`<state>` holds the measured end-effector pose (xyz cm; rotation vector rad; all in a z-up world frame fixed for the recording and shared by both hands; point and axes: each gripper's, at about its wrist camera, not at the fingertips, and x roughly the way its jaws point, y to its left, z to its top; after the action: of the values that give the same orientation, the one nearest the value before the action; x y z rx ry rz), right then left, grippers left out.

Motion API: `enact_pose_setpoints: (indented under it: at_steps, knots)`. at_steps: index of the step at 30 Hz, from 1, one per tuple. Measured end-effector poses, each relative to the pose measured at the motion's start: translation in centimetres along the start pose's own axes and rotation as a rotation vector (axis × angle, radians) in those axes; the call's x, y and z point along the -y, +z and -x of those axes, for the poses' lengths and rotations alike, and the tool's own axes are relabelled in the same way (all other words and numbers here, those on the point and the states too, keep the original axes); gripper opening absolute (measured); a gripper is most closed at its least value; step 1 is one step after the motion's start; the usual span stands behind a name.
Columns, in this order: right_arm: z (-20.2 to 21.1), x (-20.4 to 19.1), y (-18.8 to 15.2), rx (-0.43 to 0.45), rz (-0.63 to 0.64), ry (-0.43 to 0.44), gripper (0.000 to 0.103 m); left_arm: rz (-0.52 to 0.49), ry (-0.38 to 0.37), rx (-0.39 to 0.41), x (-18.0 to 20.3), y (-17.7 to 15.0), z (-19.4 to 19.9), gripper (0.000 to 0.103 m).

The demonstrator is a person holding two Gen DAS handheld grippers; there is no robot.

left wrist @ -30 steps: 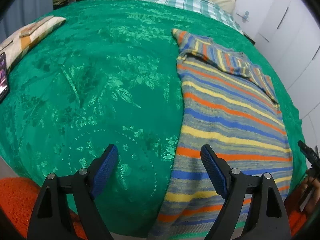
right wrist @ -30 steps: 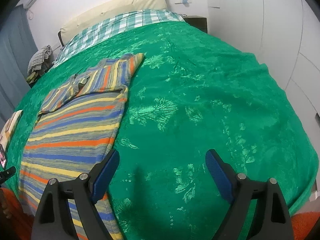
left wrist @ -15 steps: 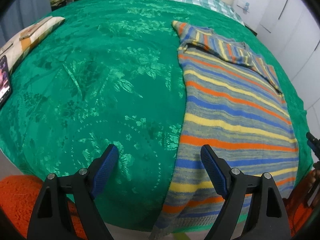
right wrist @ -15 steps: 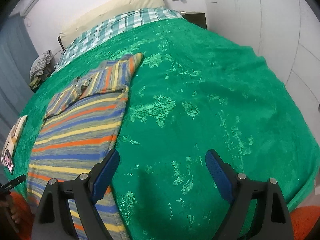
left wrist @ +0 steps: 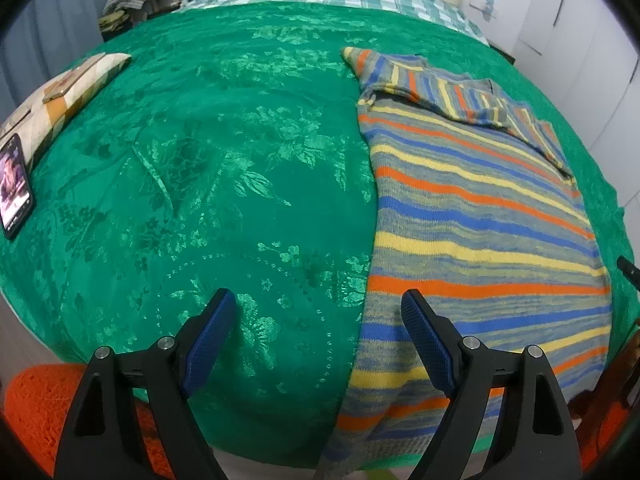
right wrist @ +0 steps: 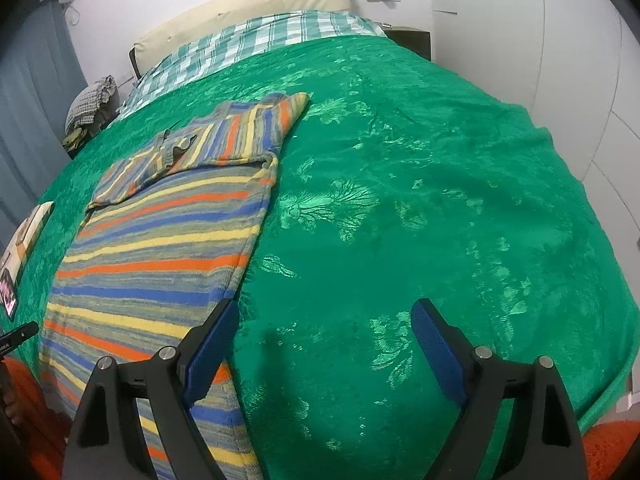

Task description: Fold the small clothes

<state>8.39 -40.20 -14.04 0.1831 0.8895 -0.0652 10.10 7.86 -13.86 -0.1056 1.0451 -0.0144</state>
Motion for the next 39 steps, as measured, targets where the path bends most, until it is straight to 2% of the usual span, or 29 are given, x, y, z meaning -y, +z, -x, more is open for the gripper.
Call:
enact_pose_setpoints:
  at_steps: [3, 8, 9, 12, 15, 18, 19, 22, 24, 25, 26, 27, 28, 29, 30, 32, 36, 39]
  knots:
    - [0.0, 0.1, 0.1, -0.01, -0.005, 0.01, 0.087, 0.001, -0.011, -0.039, -0.1, -0.3, -0.2, 0.086]
    - [2.0, 0.7, 0.7, -0.069, -0.028, 0.087, 0.087, 0.022, -0.11, -0.194, -0.6, -1.9, -1.2, 0.086]
    - [2.3, 0.8, 0.6, -0.099, -0.03, 0.107, 0.087, 0.023, -0.126, -0.222, -0.5, -2.3, -1.4, 0.086]
    - [2.8, 0.8, -0.4, -0.28, -0.003, 0.173, 0.087, -0.025, -0.149, -0.261, 0.6, -3.0, -1.3, 0.086]
    - [2.9, 0.2, -1.9, -0.405, 0.043, 0.215, 0.087, -0.08, -0.17, -0.31, 1.9, -3.9, -1.1, 0.086]
    - [2.5, -0.6, -3.4, -0.514, 0.08, 0.248, 0.085, -0.121, -0.172, -0.358, 2.7, -4.7, -1.3, 0.08]
    - [2.3, -1.0, -3.9, -0.534, 0.091, 0.26, 0.083, -0.138, -0.171, -0.382, 3.0, -5.0, -1.5, 0.075]
    - [1.0, -2.4, -4.9, -0.596, 0.154, 0.263, 0.076, -0.174, -0.14, -0.418, 3.5, -5.6, -1.9, 0.062]
    - [-0.3, -3.5, -5.8, -0.653, 0.198, 0.25, 0.065, -0.187, -0.125, -0.437, 3.6, -5.9, -2.0, 0.049]
    - [-0.7, -3.9, -6.1, -0.67, 0.209, 0.253, 0.061, -0.188, -0.128, -0.448, 3.5, -6.0, -2.0, 0.037]
    - [-0.9, -4.2, -6.3, -0.681, 0.214, 0.261, 0.052, -0.188, -0.132, -0.462, 3.5, -6.2, -2.0, 0.025]
    - [-1.2, -4.5, -6.6, -0.703, 0.222, 0.272, 0.043, -0.188, -0.131, -0.469, 3.4, -6.4, -2.1, 0.02]
    - [-1.5, -4.8, -6.8, -0.719, 0.234, 0.272, 0.039, -0.189, -0.127, -0.479, 3.3, -6.7, -2.1, 0.013]
    - [-1.7, -5.0, -7.0, -0.731, 0.245, 0.262, 0.03, -0.191, -0.124, -0.484, 3.2, -6.8, -2.1, 0.01]
    - [-1.9, -5.1, -7.2, -0.741, 0.252, 0.248, 0.017, -0.19, -0.125, -0.485, 3.2, -6.8, -2.2, 0.008]
    - [-1.8, -5.0, -7.3, -0.741, 0.246, 0.252, 0.005, -0.197, -0.127, -0.482, 3.4, -6.7, -2.2, 0.006]
    - [-0.4, -4.6, -6.6, -0.723, 0.228, 0.291, 0.005, -0.242, -0.158, -0.466, 3.6, -6.0, -0.5, 0.005]
    - [0.9, -4.1, -5.3, -0.712, 0.184, 0.348, 0.005, -0.238, -0.2, -0.441, 3.0, -4.8, 1.1, 0.005]
